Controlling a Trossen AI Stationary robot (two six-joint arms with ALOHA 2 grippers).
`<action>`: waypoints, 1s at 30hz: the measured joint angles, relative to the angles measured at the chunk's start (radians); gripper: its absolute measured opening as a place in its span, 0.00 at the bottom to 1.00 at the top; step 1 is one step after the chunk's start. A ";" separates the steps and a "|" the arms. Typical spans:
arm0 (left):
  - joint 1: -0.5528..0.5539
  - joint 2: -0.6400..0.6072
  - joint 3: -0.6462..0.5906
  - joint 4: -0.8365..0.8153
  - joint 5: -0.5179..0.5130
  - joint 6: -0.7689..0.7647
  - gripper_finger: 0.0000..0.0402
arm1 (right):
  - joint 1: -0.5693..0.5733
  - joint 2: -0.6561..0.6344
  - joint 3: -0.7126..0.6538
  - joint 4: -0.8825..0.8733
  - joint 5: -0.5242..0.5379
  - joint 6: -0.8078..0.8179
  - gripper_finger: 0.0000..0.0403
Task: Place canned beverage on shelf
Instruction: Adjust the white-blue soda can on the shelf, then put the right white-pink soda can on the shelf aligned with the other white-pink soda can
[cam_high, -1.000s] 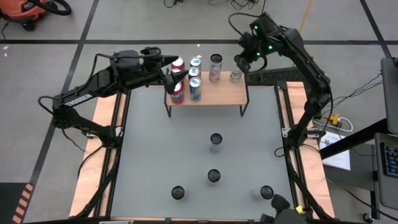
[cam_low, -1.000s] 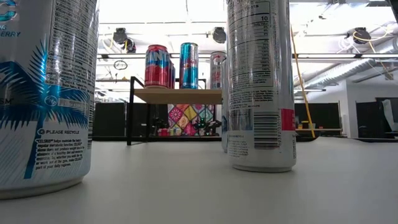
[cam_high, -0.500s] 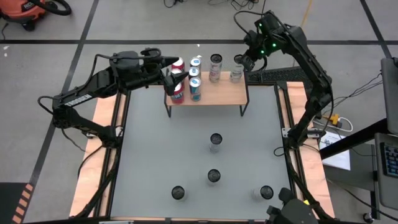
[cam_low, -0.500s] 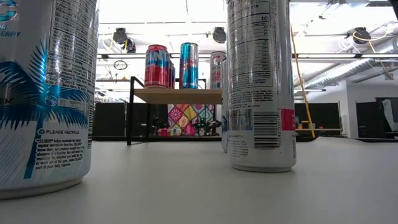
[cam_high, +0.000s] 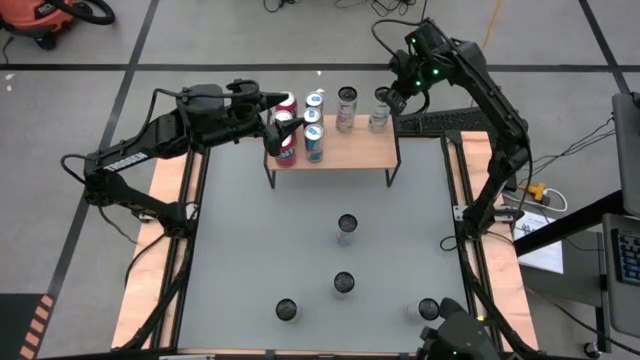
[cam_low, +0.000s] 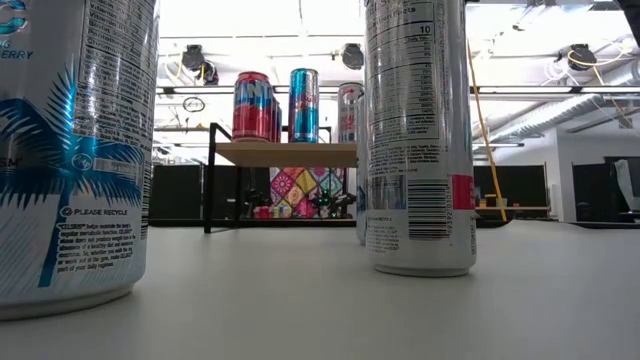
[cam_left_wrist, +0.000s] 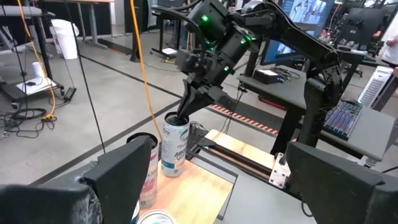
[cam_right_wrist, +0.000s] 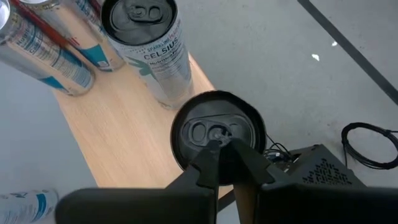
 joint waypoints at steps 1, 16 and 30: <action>0.000 0.000 0.000 0.000 0.000 0.000 0.93 | 0.000 0.000 0.000 0.002 0.000 0.001 0.03; 0.000 0.000 0.000 0.000 -0.003 0.000 0.93 | 0.000 0.002 0.000 0.011 -0.024 0.014 0.03; 0.000 0.000 0.000 -0.011 -0.003 -0.001 0.93 | 0.005 -0.067 -0.002 0.011 -0.035 0.098 0.03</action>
